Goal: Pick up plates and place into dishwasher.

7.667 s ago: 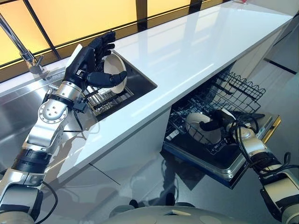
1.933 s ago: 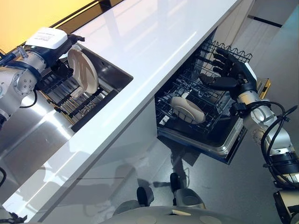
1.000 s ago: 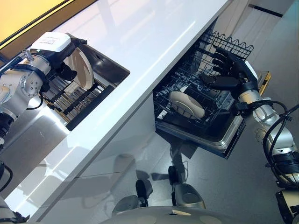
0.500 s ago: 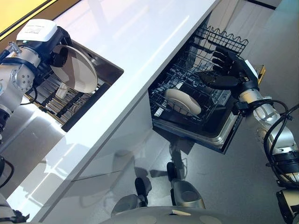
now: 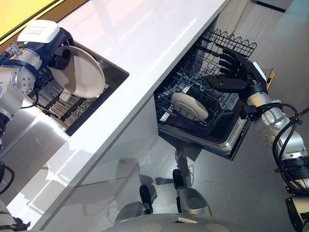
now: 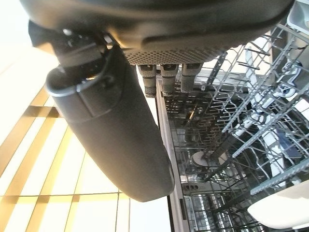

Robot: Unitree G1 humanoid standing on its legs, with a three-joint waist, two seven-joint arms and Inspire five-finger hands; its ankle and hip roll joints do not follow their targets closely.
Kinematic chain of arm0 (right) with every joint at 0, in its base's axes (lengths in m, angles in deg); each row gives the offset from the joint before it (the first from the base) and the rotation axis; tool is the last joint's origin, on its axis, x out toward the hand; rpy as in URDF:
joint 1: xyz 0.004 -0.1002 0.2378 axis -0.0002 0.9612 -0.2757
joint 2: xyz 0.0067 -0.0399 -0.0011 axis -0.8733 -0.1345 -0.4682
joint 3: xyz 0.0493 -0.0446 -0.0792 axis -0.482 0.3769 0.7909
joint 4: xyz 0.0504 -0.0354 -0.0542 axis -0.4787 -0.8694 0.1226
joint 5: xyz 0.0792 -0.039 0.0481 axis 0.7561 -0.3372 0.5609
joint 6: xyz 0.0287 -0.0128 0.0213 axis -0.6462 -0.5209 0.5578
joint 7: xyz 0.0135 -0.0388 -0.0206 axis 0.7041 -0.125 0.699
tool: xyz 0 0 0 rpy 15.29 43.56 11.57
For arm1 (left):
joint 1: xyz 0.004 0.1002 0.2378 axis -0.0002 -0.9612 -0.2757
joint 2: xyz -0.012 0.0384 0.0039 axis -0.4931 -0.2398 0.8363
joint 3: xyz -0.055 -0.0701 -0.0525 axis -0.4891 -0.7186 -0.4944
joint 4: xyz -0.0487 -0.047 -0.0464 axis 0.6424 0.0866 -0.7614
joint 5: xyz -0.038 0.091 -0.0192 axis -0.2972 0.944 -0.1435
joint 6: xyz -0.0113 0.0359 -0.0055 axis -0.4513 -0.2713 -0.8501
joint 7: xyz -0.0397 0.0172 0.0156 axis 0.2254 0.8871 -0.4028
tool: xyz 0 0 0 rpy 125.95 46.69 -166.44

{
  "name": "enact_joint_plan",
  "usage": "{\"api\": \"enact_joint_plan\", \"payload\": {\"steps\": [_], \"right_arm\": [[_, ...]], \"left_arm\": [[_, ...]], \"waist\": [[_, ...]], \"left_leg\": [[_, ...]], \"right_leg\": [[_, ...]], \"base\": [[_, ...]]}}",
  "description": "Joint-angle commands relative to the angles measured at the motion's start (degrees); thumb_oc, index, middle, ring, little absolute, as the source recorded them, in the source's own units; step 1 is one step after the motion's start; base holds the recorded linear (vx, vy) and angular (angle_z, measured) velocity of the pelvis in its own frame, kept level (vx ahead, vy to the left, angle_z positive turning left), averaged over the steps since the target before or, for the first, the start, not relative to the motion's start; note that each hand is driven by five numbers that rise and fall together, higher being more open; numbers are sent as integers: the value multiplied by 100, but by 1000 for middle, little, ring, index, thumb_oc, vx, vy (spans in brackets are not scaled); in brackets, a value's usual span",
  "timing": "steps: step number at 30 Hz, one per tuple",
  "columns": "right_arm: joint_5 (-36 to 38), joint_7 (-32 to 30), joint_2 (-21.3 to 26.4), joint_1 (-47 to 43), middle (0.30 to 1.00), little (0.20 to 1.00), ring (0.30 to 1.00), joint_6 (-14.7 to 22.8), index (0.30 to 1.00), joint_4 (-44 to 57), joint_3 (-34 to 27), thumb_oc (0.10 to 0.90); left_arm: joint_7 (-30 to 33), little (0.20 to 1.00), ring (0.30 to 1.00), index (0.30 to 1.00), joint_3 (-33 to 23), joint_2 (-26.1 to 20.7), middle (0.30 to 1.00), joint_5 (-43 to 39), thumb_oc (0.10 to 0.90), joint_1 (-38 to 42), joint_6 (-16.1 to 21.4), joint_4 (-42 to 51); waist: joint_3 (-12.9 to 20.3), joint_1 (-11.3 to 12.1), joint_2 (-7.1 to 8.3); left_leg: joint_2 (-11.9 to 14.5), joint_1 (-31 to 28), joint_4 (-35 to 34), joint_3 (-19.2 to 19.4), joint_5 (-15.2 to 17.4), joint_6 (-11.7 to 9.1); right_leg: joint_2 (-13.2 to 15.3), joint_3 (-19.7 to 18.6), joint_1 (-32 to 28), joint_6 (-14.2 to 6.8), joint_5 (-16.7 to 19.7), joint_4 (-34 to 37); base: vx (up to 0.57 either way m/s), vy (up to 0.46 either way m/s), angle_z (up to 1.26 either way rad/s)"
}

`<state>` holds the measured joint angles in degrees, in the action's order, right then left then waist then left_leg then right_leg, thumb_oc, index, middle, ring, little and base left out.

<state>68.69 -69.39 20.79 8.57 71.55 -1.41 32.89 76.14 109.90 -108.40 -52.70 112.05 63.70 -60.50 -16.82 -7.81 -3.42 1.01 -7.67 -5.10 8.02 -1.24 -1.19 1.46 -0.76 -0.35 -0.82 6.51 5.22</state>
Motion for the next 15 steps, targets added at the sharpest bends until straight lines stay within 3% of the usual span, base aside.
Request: {"api": "enact_joint_plan", "payload": {"steps": [1,15], "right_arm": [[147,-19,311,-579,900,900,900,801,900,634,-516,800],[526,-113,417,-702,900,900,900,1112,900,680,-588,800]], "left_arm": [[586,200,300,300,-392,-346,300,-462,100,394,80,-272],[1066,200,300,300,-424,-824,300,-877,100,881,379,405]], "waist": [[780,64,172],[1187,245,143]], "left_leg": [[-201,204,10,-188,-8,-14],[-195,37,10,-278,48,-23]], "right_leg": [[338,293,-293,-537,-2,-22],[305,433,-558,-495,-138,-22]], "base": [[-2,-40,3],[-7,-47,4]]}}
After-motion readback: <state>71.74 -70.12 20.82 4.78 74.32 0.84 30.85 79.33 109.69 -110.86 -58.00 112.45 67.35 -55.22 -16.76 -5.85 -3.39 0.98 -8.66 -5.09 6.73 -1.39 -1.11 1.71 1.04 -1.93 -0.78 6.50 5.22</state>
